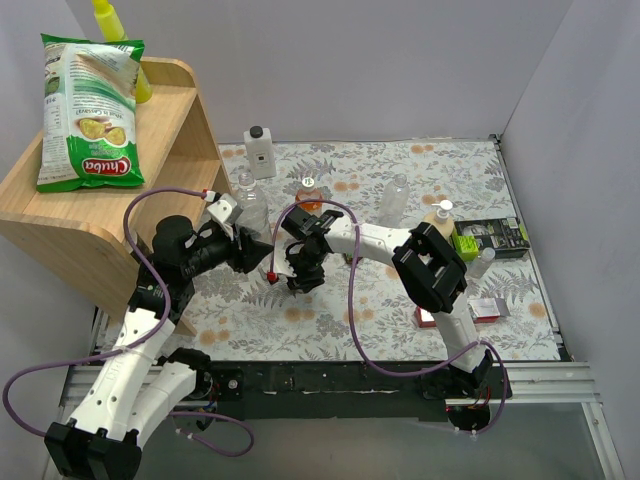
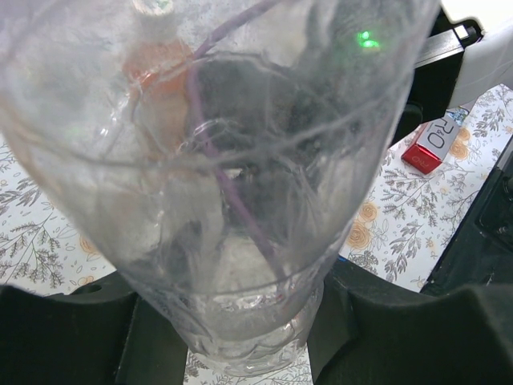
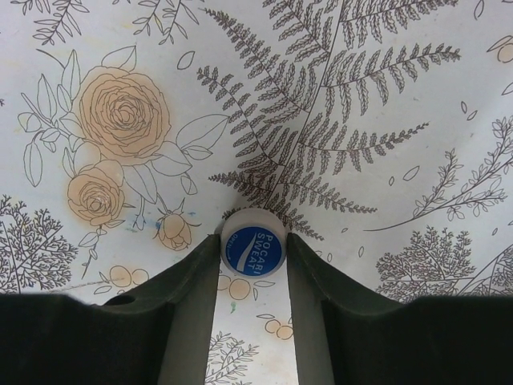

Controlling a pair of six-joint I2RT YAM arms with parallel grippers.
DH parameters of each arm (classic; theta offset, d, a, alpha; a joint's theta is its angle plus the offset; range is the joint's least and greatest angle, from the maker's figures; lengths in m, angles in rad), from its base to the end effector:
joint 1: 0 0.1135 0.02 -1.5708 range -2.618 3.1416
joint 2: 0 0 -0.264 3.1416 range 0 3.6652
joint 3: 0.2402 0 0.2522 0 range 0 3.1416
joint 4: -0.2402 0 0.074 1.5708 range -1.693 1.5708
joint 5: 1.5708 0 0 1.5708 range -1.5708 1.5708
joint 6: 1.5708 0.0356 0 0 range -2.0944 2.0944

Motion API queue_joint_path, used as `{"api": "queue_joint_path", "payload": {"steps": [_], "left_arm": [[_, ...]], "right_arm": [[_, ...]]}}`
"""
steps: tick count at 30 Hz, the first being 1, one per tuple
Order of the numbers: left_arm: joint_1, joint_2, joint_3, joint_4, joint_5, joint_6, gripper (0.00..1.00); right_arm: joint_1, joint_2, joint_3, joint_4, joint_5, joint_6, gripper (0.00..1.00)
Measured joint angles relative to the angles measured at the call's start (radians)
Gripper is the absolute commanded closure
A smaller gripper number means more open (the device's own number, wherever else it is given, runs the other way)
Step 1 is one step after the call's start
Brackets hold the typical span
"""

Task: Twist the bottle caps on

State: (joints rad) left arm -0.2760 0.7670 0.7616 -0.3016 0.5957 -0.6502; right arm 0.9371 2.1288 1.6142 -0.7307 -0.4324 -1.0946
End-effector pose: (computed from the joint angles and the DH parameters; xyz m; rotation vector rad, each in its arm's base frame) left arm 0.1618 -0.0666 0.3241 0.0679 1.9995 -1.1744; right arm 0.2465 0.3606 0.1684 -2.3738 1.3557 0.5628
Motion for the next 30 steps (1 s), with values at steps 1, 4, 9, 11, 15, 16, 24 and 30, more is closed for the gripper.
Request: {"api": "queue_joint_path", "payload": {"steps": [1,4,9,11,15,16,24,30], "left_arm": [[0.0,0.0,-0.001,0.002,0.0,0.0,0.99],[0.0,0.0,-0.002,0.006,0.0,0.0,0.99],[0.003,0.004,-0.013,0.024,0.006,0.0,1.0],[0.004,0.008,-0.014,0.029,0.008,0.003,1.0],[0.004,0.036,-0.014,0.037,0.041,0.014,1.0],[0.004,0.053,-0.011,0.04,0.056,0.024,1.0],[-0.032,0.23,0.025,-0.008,0.104,0.177,1.0],[-0.13,0.274,-0.032,-0.029,0.192,0.414,1.0]], "right_arm": [[0.0,0.0,0.0,0.0,0.0,0.001,0.53],[0.0,0.0,0.0,0.002,0.0,0.008,0.59],[0.003,0.0,0.0,0.003,0.0,0.018,0.74],[0.003,-0.002,-0.001,0.003,0.001,0.021,0.79],[0.002,-0.069,-0.089,0.023,-0.001,0.051,0.84],[0.0,-0.106,-0.13,0.025,-0.006,0.061,0.85],[-0.121,-0.663,-0.346,-0.014,-0.142,0.135,0.99],[-0.236,-0.888,-0.325,-0.084,-0.166,0.184,0.99]]}}
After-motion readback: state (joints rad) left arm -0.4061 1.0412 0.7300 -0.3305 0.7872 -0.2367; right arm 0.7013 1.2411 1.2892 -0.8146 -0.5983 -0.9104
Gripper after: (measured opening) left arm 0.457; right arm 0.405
